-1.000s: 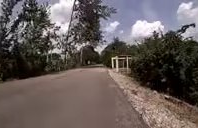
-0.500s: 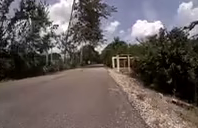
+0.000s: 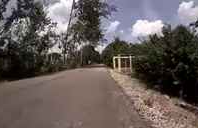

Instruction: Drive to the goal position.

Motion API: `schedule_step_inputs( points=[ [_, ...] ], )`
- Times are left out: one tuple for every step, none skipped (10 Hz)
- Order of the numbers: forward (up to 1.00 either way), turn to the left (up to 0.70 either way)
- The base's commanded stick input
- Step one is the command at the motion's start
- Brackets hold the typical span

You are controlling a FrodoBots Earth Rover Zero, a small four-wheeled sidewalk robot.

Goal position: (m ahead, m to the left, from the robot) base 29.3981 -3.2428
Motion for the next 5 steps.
schedule_step_inputs(
  points=[
    [0.7, 0.0],
    [0.7, 0.0],
    [0.7, 0.0],
    [0.7, 0.0],
    [0.7, 0.0]
  ],
)
